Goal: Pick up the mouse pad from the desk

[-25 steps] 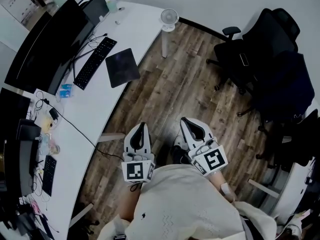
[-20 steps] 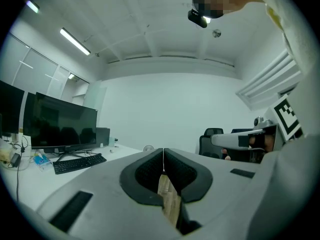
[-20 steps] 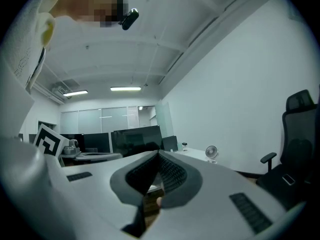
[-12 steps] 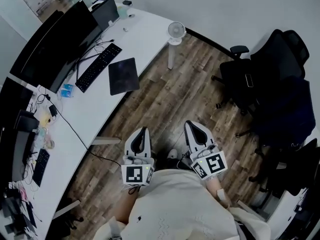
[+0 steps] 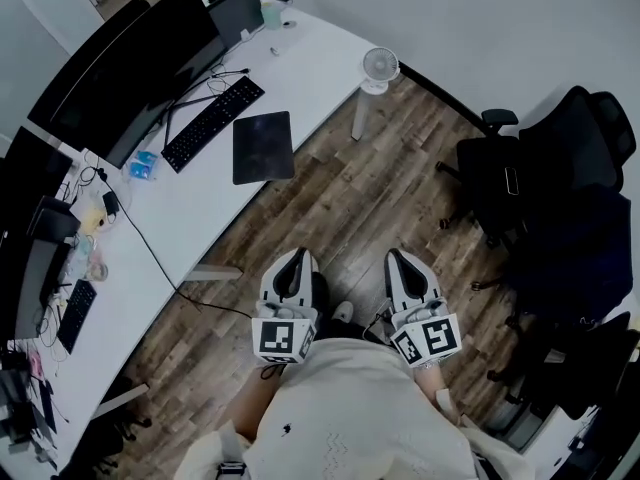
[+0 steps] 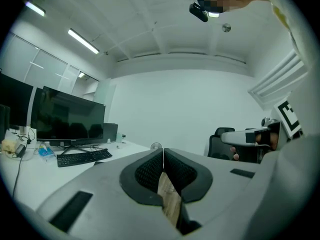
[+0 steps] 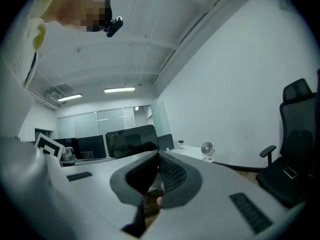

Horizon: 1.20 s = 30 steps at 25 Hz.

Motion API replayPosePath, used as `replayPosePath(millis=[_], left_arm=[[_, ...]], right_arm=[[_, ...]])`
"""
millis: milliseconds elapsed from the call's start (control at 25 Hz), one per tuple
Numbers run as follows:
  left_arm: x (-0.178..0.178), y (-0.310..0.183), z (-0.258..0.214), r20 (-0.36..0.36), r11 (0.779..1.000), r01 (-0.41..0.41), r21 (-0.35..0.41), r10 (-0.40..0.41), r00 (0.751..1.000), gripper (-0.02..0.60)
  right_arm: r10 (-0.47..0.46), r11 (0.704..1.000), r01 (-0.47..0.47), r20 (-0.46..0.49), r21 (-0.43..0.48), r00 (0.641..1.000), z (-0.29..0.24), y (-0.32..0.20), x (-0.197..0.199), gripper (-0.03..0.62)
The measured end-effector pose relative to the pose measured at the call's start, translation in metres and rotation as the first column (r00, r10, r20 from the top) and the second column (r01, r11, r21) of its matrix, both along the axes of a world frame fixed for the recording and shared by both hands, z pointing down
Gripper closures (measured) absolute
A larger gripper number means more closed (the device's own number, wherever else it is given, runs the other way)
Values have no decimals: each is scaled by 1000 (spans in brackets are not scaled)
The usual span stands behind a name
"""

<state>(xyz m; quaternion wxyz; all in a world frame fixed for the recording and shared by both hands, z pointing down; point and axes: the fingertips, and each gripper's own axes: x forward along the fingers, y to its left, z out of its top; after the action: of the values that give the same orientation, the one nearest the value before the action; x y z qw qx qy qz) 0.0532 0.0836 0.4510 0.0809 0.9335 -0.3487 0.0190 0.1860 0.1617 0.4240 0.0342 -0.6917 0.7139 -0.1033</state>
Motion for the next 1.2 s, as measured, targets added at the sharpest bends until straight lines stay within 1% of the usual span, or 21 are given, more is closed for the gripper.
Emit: replayPosePath(millis=[160, 280, 680, 840, 1040, 1200], left_arm=[[16, -21, 3, 6, 999, -50, 20, 50, 999, 566], [20, -43, 7, 3, 998, -67, 15, 67, 998, 566], [17, -141, 26, -9, 1000, -8, -24, 8, 1000, 566], [18, -174, 31, -6, 1000, -11, -29, 11, 1000, 566], [17, -208, 26, -15, 1000, -18, -4, 18, 1000, 566], [4, -230, 38, -3, 1000, 0, -23, 0, 1000, 566]], right_arm=[[-2, 1000, 2, -25, -17, 1000, 0, -23, 0, 592], [-9, 1000, 9, -28, -28, 1000, -1, -47, 0, 592], [-69, 997, 65, -88, -50, 994, -8, -146, 1, 592], [-70, 997, 66, -105, -47, 992, -12, -179, 2, 592], [-77, 996, 73, -111, -43, 991, -14, -214, -3, 592], [-89, 996, 86, -111, -38, 990, -12, -240, -13, 592]])
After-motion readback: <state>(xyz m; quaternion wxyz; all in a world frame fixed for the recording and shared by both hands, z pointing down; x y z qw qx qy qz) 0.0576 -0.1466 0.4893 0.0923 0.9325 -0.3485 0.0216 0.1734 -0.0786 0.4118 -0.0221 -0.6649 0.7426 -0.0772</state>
